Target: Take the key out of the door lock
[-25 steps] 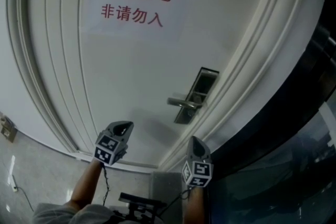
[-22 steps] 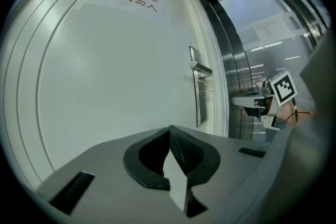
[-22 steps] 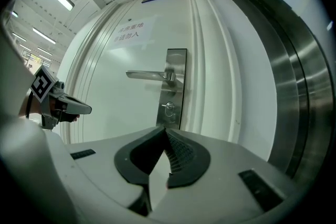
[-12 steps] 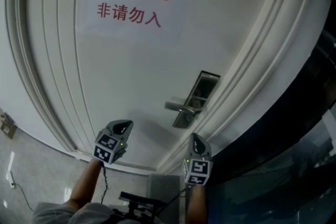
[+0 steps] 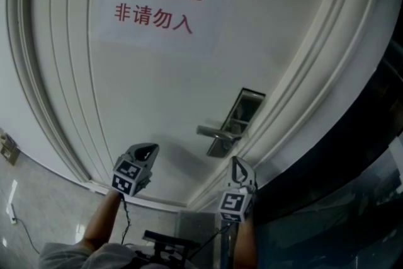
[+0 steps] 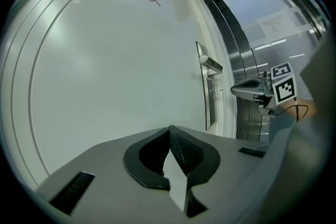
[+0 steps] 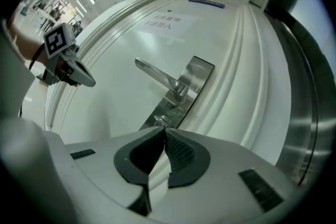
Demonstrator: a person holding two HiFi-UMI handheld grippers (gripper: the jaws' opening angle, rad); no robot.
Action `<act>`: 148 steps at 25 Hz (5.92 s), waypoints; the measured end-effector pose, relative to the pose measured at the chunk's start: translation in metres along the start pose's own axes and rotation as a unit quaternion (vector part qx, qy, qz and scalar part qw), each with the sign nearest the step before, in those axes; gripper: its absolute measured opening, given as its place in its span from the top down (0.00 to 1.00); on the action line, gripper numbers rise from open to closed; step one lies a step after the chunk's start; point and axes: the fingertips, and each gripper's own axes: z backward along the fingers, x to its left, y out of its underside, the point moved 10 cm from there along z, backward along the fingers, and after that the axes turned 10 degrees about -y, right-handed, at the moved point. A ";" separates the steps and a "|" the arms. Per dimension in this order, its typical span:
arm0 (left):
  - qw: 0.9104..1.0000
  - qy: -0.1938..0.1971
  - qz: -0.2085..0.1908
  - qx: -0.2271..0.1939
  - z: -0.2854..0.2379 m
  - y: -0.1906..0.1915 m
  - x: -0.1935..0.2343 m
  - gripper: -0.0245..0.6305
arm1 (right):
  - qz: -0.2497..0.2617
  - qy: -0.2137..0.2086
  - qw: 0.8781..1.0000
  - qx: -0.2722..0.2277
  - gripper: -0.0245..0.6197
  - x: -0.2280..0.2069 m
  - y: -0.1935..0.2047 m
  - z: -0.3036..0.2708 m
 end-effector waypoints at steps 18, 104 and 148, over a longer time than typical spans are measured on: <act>1.000 -0.014 0.009 -0.007 -0.001 0.000 0.011 0.97 | 0.173 -0.023 0.983 0.050 0.79 0.009 -0.011 -0.021; 0.997 -0.054 0.045 -0.007 0.021 0.014 0.042 0.97 | 0.425 0.034 0.895 0.132 0.93 0.015 -0.011 -0.053; 0.999 -0.033 0.030 -0.011 0.080 0.016 0.021 0.97 | 0.024 0.037 0.998 0.042 0.93 0.034 -0.025 0.046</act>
